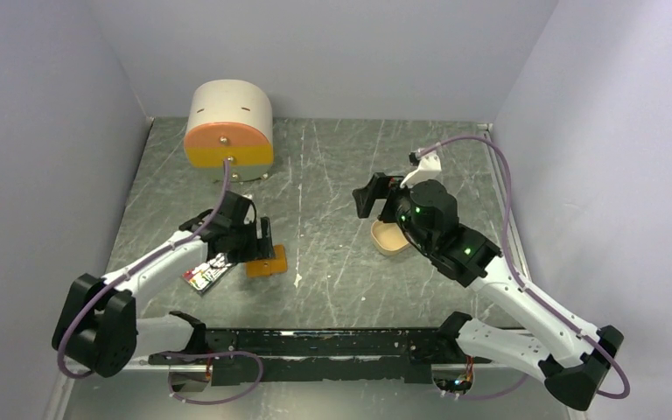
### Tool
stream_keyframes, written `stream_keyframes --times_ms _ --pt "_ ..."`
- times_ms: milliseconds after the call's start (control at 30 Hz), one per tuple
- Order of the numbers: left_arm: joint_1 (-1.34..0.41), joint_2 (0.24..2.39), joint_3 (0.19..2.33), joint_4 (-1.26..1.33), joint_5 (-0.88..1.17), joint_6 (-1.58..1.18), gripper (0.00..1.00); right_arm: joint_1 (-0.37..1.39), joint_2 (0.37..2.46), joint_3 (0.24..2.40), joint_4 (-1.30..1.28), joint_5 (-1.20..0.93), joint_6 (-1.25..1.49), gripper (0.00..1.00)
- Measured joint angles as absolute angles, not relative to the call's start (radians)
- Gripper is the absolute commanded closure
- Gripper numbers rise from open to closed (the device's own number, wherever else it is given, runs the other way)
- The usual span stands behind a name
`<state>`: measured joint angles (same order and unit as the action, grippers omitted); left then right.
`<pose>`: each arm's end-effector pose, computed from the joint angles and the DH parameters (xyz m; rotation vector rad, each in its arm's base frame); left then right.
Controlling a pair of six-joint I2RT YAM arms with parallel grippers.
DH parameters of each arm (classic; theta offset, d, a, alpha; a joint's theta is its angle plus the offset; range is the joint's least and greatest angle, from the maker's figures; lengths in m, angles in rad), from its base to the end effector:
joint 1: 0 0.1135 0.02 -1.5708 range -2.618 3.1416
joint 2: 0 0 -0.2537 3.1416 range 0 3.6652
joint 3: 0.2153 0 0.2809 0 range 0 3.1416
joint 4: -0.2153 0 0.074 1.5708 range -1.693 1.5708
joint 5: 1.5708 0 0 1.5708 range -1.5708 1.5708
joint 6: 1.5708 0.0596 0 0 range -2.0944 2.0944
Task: Put the credit cards into the card holder
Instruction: Move the card holder to the center of the board.
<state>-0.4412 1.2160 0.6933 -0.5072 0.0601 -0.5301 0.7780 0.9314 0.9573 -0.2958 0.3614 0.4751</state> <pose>0.2411 -0.1178 0.1520 -0.0960 2.6586 -0.4150 0.2046 0.1720 0.3496 -0.0247 1.8578 0.5487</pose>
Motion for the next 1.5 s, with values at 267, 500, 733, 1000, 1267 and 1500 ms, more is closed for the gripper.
stream_keyframes --times_ms 267,500,733,1000,1267,1500 --pt "-0.446 1.307 0.655 -0.407 0.135 -0.551 0.16 0.778 0.896 0.944 -0.289 0.365 0.470 0.00" --pt "-0.492 1.311 0.596 -0.215 0.276 -0.663 0.26 0.778 0.899 0.944 -0.290 0.371 0.467 0.00" --pt "-0.672 1.385 0.610 -0.072 0.371 -0.824 0.22 0.778 0.897 0.944 -0.290 0.374 0.467 0.00" --pt "-0.701 1.306 0.778 -0.193 0.236 -0.799 0.21 0.778 0.889 0.944 -0.331 0.382 0.493 0.05" --pt "-0.584 1.323 0.806 -0.369 0.157 -0.687 0.31 0.778 0.983 0.930 -0.463 0.299 0.700 0.12" --pt "-0.553 1.402 0.788 -0.386 0.241 -0.607 0.24 0.779 0.962 0.727 -0.395 0.143 0.921 0.20"
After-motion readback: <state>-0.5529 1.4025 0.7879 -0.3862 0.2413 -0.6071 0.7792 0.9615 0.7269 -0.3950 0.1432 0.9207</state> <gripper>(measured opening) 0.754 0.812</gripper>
